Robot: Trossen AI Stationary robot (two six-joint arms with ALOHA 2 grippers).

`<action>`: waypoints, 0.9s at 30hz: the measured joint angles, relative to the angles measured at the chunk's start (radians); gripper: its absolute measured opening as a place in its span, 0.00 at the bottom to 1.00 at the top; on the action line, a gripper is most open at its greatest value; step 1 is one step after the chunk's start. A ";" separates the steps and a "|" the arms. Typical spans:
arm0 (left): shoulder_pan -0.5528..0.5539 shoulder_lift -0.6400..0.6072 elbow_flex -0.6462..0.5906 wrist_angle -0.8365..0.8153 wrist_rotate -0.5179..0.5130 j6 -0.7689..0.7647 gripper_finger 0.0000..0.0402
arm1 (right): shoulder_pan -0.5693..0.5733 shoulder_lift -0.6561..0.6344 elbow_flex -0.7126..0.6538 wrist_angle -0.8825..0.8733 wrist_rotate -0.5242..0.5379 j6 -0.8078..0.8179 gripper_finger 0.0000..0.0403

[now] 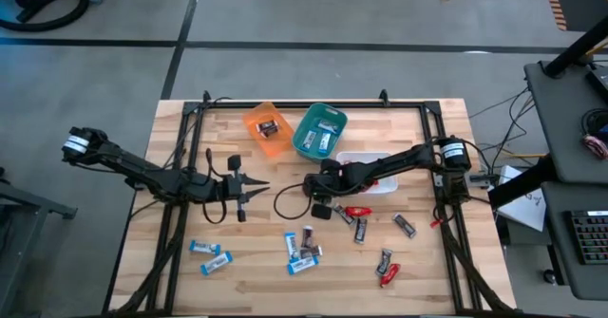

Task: Sort candy
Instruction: Put the top left red chocolate bar into the white bin

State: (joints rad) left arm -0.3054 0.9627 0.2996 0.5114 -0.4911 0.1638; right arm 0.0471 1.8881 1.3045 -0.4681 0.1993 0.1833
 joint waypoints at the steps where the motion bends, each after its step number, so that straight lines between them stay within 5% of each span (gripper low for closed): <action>1: 0.000 0.000 0.000 0.000 0.000 0.000 0.10 | 0.000 0.000 0.000 0.004 -0.011 -0.005 0.09; 13: 0.000 0.000 0.001 0.000 0.000 0.000 0.10 | 0.010 -0.041 0.000 0.009 -0.021 -0.027 0.02; 27: 0.000 0.000 0.001 0.003 0.000 0.000 0.10 | 0.037 -0.260 0.000 -0.067 -0.062 -0.030 0.02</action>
State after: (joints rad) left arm -0.3054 0.9623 0.3004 0.5148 -0.4909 0.1635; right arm 0.0837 1.6284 1.3048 -0.5346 0.1372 0.1532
